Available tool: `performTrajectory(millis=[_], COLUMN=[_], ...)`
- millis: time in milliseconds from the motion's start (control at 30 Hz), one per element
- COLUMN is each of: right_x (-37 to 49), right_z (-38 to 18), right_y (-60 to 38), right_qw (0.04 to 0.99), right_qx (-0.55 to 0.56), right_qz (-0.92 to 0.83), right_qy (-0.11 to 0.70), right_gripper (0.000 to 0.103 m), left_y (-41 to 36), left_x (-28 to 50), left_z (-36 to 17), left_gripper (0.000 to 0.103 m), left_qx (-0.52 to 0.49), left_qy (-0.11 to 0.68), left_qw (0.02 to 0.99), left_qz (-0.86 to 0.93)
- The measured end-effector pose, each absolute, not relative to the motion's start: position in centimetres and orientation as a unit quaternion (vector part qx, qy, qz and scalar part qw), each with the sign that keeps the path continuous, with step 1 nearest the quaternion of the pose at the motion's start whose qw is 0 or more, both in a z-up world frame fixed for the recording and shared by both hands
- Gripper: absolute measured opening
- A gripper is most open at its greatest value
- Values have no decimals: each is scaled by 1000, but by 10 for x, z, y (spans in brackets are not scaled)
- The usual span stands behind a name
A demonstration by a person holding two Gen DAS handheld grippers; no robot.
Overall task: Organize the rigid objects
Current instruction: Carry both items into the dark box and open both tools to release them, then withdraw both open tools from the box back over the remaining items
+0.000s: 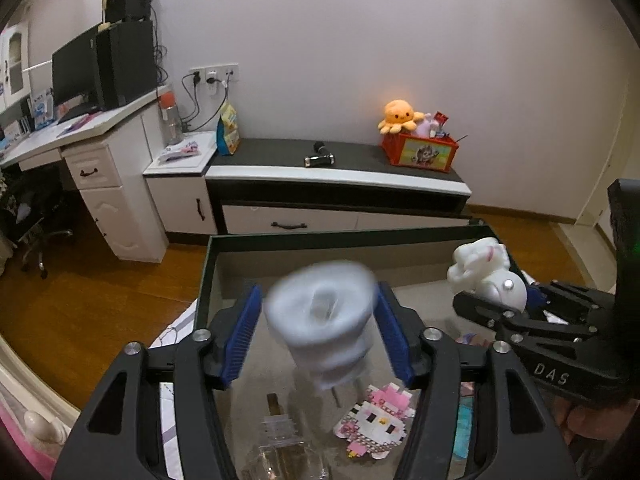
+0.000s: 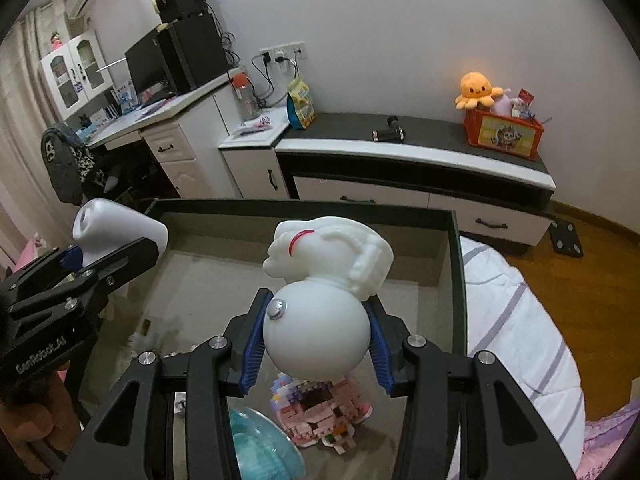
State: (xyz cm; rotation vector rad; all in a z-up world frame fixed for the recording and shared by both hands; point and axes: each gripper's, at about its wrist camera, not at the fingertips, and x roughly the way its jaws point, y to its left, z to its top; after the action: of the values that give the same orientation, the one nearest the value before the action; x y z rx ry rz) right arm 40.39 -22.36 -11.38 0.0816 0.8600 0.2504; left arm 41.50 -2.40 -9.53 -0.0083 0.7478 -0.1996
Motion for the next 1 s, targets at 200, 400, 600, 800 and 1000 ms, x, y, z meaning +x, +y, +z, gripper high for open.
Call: performTrajectory(millis=[200,400,600,800,1000], right_x=[396,373,337,293,250], right_z=[-103,-87,-71,-63,-59], right_y=[-228,-234,-237,-236,-237], right_qw=[908,915,921,926,928], right_qx=[41,51,62,66,72], right_qz=[107,85,82,83,88], right_qy=[402,390,376,363,355], right_gripper=[90,90,90,90,90], left_y=[-11,0,7,14,17], left_x=[402,372,334,293,254], left_z=[-83,-65,-49,-43,-41], left_gripper=[93,100,102,103,103], left_qx=[-15,-22,-25,-27,-28], left_qy=[340,315,297,295,292], left_qw=[937,946,952,953,954], left_qz=[-75,-72,-71,-69,-68])
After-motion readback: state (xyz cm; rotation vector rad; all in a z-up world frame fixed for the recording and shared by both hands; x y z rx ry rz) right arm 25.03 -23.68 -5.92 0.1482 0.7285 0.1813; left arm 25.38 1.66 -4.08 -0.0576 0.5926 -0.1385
